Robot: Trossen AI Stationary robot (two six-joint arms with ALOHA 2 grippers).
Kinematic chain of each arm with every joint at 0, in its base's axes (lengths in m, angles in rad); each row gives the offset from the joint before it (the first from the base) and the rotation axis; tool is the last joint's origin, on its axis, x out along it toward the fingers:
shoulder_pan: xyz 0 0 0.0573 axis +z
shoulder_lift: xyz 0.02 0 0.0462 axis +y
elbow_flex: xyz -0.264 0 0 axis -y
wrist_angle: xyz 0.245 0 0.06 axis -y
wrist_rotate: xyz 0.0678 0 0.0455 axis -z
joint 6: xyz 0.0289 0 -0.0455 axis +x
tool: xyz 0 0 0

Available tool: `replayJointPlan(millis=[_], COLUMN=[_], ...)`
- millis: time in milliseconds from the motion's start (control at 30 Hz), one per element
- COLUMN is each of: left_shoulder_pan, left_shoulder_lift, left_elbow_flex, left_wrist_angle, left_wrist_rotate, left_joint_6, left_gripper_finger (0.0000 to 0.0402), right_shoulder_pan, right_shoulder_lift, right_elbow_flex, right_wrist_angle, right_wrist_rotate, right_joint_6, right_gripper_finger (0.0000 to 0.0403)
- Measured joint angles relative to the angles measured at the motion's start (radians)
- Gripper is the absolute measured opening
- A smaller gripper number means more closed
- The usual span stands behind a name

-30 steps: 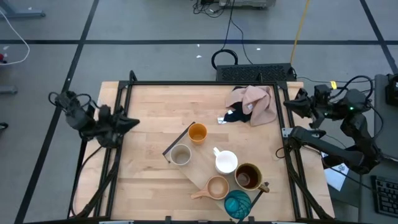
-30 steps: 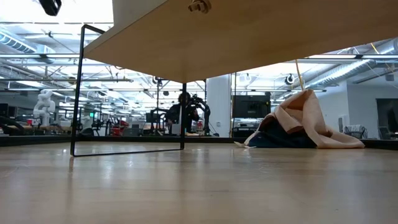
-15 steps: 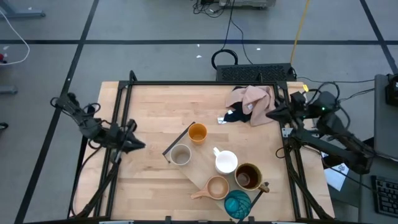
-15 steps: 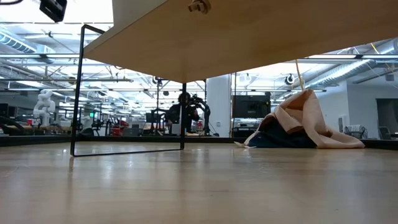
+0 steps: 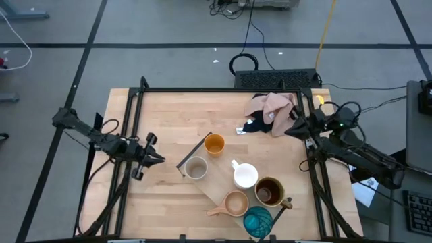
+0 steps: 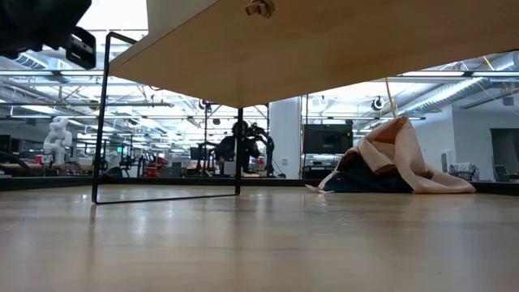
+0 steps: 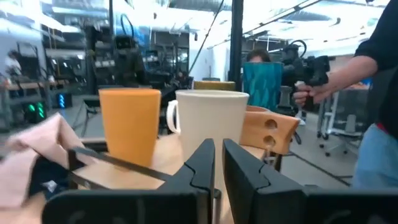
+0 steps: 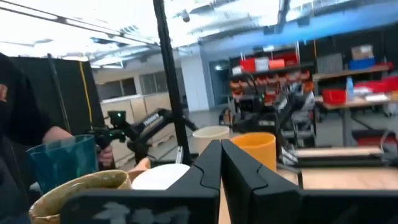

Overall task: Stack small to large cups/mugs on shelf
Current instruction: Return to Home Position

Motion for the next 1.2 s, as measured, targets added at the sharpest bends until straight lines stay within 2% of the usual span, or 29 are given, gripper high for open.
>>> replayJointPlan(millis=[100,200,367,467,567,700,900,967,1100,1200], left_shoulder_pan=[0.055,0.121,0.244,0.329,0.413,0.518,0.592,0.601,0.606,0.606], left_shoulder_lift=[-0.001,0.0,0.0,-0.001,0.0,0.0,0.031,0.052,0.092,0.128], left_elbow_flex=[0.0,-0.002,-0.002,-0.002,-0.002,-0.002,-0.002,-0.002,-0.002,-0.002], left_wrist_angle=[-0.011,-0.081,-0.107,-0.09,-0.031,-0.046,-0.092,-0.087,-0.088,-0.104], left_wrist_rotate=[0.034,0.067,0.242,0.279,0.229,0.268,0.286,0.288,0.284,0.234], left_joint_6=[0.051,0.032,-0.049,-0.071,-0.05,-0.045,-0.037,-0.026,-0.003,0.036], left_gripper_finger=[0.0031,0.0031,0.0031,0.0031,0.0031,0.0031,0.0031,0.0031,0.0031,0.0031], right_shoulder_pan=[-0.001,0.0,0.0,0.0,0.0,0.0,0.0,0.0,0.0,0.0], right_shoulder_lift=[0.001,0.001,0.001,0.0,0.003,0.01,0.013,0.014,0.014,0.014], right_elbow_flex=[-0.034,-0.078,-0.192,-0.274,-0.346,-0.348,-0.349,-0.35,-0.35,-0.351], right_wrist_angle=[0.021,0.022,0.078,0.161,0.221,0.161,0.049,0.027,0.029,0.03], right_wrist_rotate=[-0.025,-0.041,-0.048,0.051,0.207,0.263,0.48,0.525,0.548,0.548], right_joint_6=[-0.014,-0.014,-0.015,0.011,0.025,-0.072,-0.133,-0.145,-0.124,-0.122], right_gripper_finger=[0.0,0.0,0.0,0.0,0.0,0.0,0.0,0.0,0.0,0.0])
